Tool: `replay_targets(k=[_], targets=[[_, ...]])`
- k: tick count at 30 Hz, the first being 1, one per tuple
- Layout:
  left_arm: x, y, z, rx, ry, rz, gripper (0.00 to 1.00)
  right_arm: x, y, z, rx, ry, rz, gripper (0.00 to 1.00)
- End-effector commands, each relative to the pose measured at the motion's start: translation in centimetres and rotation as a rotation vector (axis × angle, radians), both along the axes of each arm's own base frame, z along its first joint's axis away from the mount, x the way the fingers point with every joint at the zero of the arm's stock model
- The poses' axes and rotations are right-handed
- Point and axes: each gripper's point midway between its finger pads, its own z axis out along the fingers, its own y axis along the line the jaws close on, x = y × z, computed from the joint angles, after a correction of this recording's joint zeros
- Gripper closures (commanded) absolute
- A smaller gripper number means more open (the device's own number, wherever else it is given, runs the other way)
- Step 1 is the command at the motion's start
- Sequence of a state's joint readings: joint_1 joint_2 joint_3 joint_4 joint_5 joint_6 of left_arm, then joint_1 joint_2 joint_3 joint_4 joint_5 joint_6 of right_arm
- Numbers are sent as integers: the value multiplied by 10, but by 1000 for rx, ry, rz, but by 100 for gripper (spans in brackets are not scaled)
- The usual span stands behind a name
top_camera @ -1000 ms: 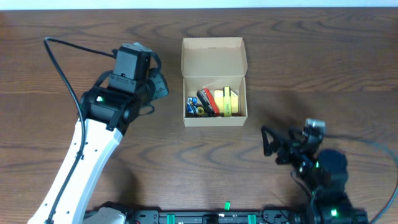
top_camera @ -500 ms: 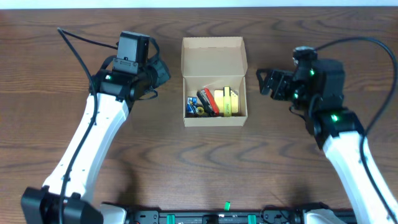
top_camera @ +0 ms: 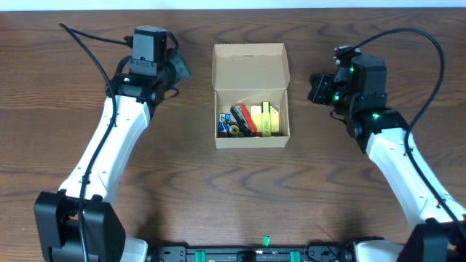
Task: Pack container
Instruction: 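Position both grippers at the lid flaps on either side of the box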
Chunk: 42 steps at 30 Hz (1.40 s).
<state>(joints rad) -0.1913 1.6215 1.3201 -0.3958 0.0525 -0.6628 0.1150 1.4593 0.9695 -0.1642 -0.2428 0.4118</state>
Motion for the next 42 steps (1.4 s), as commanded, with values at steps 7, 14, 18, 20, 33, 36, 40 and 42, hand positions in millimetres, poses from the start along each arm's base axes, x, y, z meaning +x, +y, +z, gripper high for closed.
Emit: replay_targets(k=[7, 14, 18, 20, 33, 36, 40, 42], targets=[[27, -1, -50, -152, 91, -4, 94, 25, -16, -33, 2, 45, -87, 99], [54, 17, -89, -415, 143, 63, 94, 43, -37, -69, 62, 98, -178, 99], [65, 2, -112, -595, 185, 44, 94, 50, -39, -95, 129, 140, -196, 99], [66, -4, -126, -630, 222, 38, 94, 51, -37, -107, 159, 163, -194, 99], [88, -38, -133, -719, 263, -61, 94, 73, -21, -139, 277, 210, -176, 99], [94, -41, -134, -728, 266, -57, 94, 79, -19, -143, 292, 219, -173, 99], [99, -42, -144, -750, 291, -32, 94, 83, -17, -147, 316, 232, -178, 99], [98, -43, -150, -759, 308, -24, 94, 85, -17, -147, 317, 229, -178, 99]])
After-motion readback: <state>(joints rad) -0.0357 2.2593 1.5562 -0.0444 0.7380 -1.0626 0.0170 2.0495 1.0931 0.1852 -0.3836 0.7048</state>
